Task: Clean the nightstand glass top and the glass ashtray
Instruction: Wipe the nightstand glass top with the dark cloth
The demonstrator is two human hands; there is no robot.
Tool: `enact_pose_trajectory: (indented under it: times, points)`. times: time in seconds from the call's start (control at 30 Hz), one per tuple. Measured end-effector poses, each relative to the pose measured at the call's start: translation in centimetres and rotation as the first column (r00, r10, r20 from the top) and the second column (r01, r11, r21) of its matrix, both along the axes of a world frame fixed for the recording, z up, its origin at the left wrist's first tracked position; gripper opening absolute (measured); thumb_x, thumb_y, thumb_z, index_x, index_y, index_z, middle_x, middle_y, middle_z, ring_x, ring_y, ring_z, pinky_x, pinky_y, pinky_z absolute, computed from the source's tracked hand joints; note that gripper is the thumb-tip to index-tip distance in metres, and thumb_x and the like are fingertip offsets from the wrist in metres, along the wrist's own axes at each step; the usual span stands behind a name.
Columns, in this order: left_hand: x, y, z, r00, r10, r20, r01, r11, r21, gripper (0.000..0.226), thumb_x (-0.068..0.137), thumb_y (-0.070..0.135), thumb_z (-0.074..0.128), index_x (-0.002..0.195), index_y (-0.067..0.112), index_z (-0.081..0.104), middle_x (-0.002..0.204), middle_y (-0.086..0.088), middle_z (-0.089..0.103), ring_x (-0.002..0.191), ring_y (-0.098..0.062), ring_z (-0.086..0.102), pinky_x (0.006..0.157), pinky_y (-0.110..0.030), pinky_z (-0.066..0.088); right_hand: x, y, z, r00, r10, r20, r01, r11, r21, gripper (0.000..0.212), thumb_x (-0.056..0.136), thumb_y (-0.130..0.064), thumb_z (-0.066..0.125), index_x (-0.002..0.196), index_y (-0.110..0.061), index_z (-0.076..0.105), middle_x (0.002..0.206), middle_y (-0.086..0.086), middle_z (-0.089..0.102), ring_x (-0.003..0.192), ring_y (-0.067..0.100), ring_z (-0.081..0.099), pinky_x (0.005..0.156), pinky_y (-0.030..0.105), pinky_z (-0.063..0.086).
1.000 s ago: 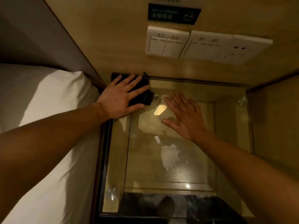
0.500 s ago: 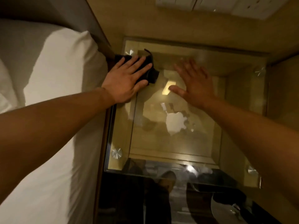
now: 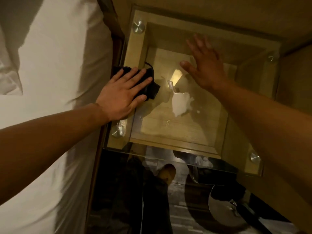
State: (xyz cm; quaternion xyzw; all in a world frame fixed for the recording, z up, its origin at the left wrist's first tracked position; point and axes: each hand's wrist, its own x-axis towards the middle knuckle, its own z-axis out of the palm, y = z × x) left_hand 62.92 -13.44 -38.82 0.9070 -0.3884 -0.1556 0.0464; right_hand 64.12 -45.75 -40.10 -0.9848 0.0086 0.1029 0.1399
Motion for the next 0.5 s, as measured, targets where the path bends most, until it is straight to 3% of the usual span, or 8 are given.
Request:
enact_pose_trajectory:
  times: [0.13, 0.23, 0.4, 0.5]
  points:
    - [-1.9, 0.5, 0.0, 1.000, 0.020, -0.003, -0.020, 1.000, -0.010, 0.064, 0.109, 0.057, 0.016, 0.166, 0.029, 0.022, 0.173, -0.004, 0.021, 0.161, -0.027, 0.015, 0.130, -0.053, 0.011, -4.9, 1.0, 1.3, 0.991, -0.120, 0.067, 0.111, 0.987, 0.118, 0.072, 0.100, -0.071, 0.023, 0.162, -0.036, 0.018, 0.173, -0.004, 0.010, 0.159, 0.018, 0.001, 0.123, 0.047, 0.004]
    - [-2.2, 0.6, -0.1, 1.000, 0.029, 0.008, -0.029, 1.000, -0.001, 0.064, 0.109, 0.058, 0.015, 0.166, 0.030, 0.019, 0.174, -0.004, 0.019, 0.162, -0.027, 0.014, 0.130, -0.052, 0.010, -10.4, 1.1, 1.8, 0.979, -0.201, 0.043, 0.194, 0.973, 0.126, 0.081, 0.096, -0.077, 0.027, 0.163, -0.032, 0.015, 0.173, -0.005, 0.008, 0.159, 0.015, 0.000, 0.124, 0.049, 0.004]
    - [-2.4, 0.8, -0.4, 0.999, 0.026, 0.028, -0.026, 1.000, -0.007, 0.064, 0.109, 0.059, 0.015, 0.167, 0.030, 0.020, 0.173, -0.005, 0.021, 0.161, -0.027, 0.015, 0.130, -0.053, 0.012, -16.4, 1.6, 0.7, 0.987, -0.129, -0.093, 0.120, 0.988, -0.094, 0.131, 0.070, -0.102, 0.031, 0.164, -0.015, 0.003, 0.173, 0.004, -0.006, 0.159, 0.018, -0.009, 0.124, 0.050, 0.000]
    - [-2.6, 0.8, -0.6, 0.998, 0.031, 0.046, -0.030, 0.999, -0.010, 0.064, 0.110, 0.059, 0.015, 0.166, 0.030, 0.021, 0.173, -0.006, 0.023, 0.161, -0.028, 0.017, 0.130, -0.053, 0.013, -16.4, 1.9, 0.1, 0.993, -0.106, -0.056, 0.092, 0.972, -0.215, 0.136, 0.068, -0.105, 0.027, 0.163, -0.009, 0.006, 0.173, 0.010, -0.002, 0.159, 0.023, -0.006, 0.124, 0.051, 0.003]
